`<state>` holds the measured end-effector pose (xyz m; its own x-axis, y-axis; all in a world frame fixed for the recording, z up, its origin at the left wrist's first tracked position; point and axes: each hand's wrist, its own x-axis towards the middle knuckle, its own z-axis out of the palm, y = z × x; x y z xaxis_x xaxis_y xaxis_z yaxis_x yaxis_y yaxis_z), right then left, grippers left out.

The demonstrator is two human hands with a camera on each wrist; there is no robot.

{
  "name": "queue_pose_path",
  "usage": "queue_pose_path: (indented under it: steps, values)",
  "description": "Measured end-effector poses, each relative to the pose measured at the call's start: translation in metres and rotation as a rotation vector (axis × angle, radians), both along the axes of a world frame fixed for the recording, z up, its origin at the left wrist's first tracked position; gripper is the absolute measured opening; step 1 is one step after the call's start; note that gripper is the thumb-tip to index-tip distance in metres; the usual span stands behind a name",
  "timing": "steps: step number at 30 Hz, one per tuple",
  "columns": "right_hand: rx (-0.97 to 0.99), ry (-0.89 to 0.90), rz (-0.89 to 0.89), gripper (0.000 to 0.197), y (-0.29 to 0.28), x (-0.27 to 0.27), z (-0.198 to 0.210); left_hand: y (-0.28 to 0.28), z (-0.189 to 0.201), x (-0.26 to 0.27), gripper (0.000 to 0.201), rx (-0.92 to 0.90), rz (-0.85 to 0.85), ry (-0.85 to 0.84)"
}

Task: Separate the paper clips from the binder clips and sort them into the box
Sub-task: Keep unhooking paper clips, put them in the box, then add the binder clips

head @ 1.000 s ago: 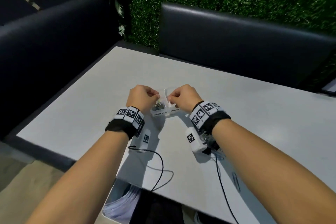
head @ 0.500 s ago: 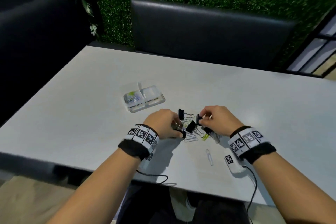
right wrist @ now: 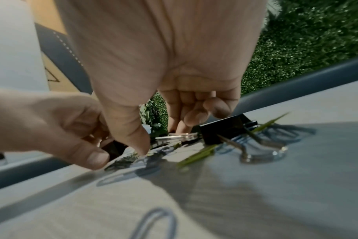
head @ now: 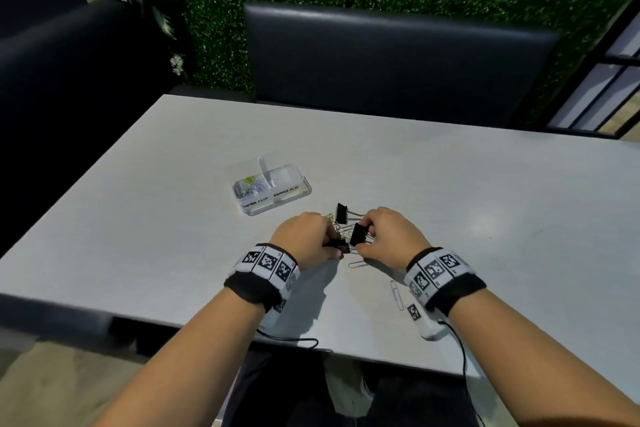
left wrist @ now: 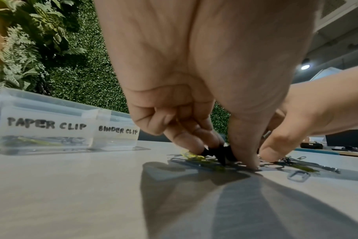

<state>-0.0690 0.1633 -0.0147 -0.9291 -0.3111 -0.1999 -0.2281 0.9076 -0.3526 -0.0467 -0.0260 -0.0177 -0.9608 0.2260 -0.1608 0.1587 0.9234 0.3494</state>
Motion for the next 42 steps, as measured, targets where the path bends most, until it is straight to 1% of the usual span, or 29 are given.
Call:
queue_pose_path:
  steps: [2,4,7,9,12,14,16,18,19,21,23,25,27,29,31,34,36,38,39,42]
  values:
    - [-0.044,-0.049,-0.044,0.043,0.000,0.002,0.004,-0.003,0.002,0.002,0.028,0.016,0.004,0.020]
    - [-0.124,-0.053,-0.109,0.040,0.007,0.003,0.007,-0.011,0.006,0.002,0.029,0.049,0.022,0.028]
    - [-0.313,-0.066,-0.297,0.036,0.035,0.002,0.020,-0.038,0.014,0.002,0.030,0.071,0.098,0.013]
    - [-0.346,-0.108,-0.418,0.034,0.063,-0.002,0.026,-0.058,0.019,0.003,0.028,0.024,0.167,0.006]
    - [-0.111,-0.089,-0.496,0.032,0.098,-0.011,0.019,-0.071,0.022,0.004,0.029,-0.073,0.228,-0.024]
    - [-0.044,-0.120,-0.496,0.035,0.106,-0.012,0.013,-0.071,0.022,0.004,0.028,-0.113,0.248,-0.041]
    - [0.013,-0.147,-0.481,0.045,0.106,-0.012,0.012,-0.069,0.019,0.003,0.029,-0.140,0.252,-0.074]
    - [0.095,-0.086,-0.446,0.059,0.102,-0.011,0.014,-0.066,0.017,0.002,0.031,-0.172,0.243,-0.109]
    - [0.099,-0.025,-0.425,0.062,0.098,-0.009,0.015,-0.064,0.017,0.001,0.034,-0.173,0.244,-0.108]
    - [0.031,0.045,-0.354,0.055,0.084,-0.005,0.015,-0.054,0.019,-0.005,0.041,-0.127,0.237,-0.079]
    - [0.025,0.011,-0.248,0.054,0.066,0.000,0.014,-0.037,0.024,-0.015,0.043,-0.065,0.182,-0.048]
    - [0.117,-0.009,-0.182,0.060,0.049,0.004,0.010,-0.014,0.027,-0.030,0.046,-0.042,0.109,-0.031]
    - [0.198,0.015,-0.151,0.056,0.037,0.006,0.007,0.007,0.026,-0.044,0.052,-0.062,0.041,-0.044]
    - [0.188,0.013,-0.159,0.043,0.031,0.008,0.006,0.019,0.022,-0.057,0.055,-0.095,-0.018,-0.053]
    - [0.146,-0.007,-0.192,0.032,0.029,0.009,0.006,0.025,0.018,-0.064,0.053,-0.121,-0.056,-0.069]
    - [0.051,-0.037,-0.248,0.031,0.031,0.003,0.015,0.024,0.011,-0.069,0.046,-0.130,-0.061,-0.074]
    - [-0.001,0.015,-0.278,0.030,0.033,-0.012,0.027,0.023,0.007,-0.071,0.043,-0.114,-0.038,-0.073]
    - [0.033,0.077,-0.282,0.027,0.036,-0.037,0.034,0.023,0.008,-0.071,0.041,-0.100,-0.016,-0.070]
    - [0.072,0.073,-0.283,0.026,0.037,-0.050,0.035,0.023,0.008,-0.071,0.038,-0.093,-0.004,-0.065]
    - [0.185,-0.061,-0.277,0.028,0.038,-0.076,0.033,0.020,0.011,-0.072,0.030,-0.068,0.032,-0.025]
